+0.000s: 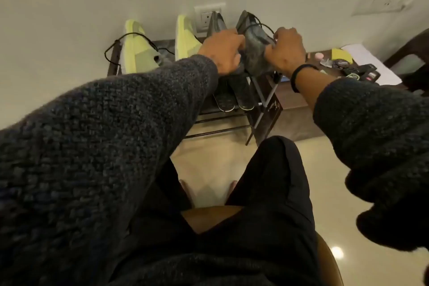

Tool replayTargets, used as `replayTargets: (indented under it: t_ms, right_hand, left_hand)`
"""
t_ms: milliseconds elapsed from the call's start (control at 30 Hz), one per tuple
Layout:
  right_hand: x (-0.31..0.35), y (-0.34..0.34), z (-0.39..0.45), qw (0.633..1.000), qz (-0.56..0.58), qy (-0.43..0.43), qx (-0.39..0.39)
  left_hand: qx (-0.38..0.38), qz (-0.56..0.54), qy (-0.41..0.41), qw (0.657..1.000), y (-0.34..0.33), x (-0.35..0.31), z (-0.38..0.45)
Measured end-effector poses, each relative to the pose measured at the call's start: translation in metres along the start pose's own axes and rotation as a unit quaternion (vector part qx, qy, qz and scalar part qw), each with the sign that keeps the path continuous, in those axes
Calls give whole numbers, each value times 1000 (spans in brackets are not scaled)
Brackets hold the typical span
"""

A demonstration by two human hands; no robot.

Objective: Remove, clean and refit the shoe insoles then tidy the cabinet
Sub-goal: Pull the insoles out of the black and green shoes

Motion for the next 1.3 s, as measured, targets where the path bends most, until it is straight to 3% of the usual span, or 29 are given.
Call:
replayTargets:
  t_ms: [167,400,567,700,833,1067,1300]
  right_hand:
    - [-13,-10,11,988,61,-121,69]
    - [-43,-26,29,967,204,-128,83]
    - [-39,-17,24,942,296,-119,108]
    - [-44,-15,20,952,252,-70,159]
    - [-51,-14,20,964,213,-33,155]
    - [-37,1,20,982,122,57,131]
    - [-23,28,7,990,71,104,71]
  left_hand:
    - [109,62,-34,991,-13,-9,20]
    - [151,170,-17,974,-24,-18,34]
    - [207,264,-24,942,-19,-27,41]
    - [221,321,-47,920,-20,-29,47]
    - [244,316,-37,916,-20,-29,55]
    - [197,232,16,952,-5,-20,56]
    - [123,132,16,984,17,1,32]
Point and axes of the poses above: each hand's wrist, its own z-axis towards the middle knuckle, its own y-axis out of the back of the hand, x = y × z, the point moved 1 cm from there along z, towards the middle knuckle, and after that the axes turned 8 degrees about x, right-handed, at the moved point
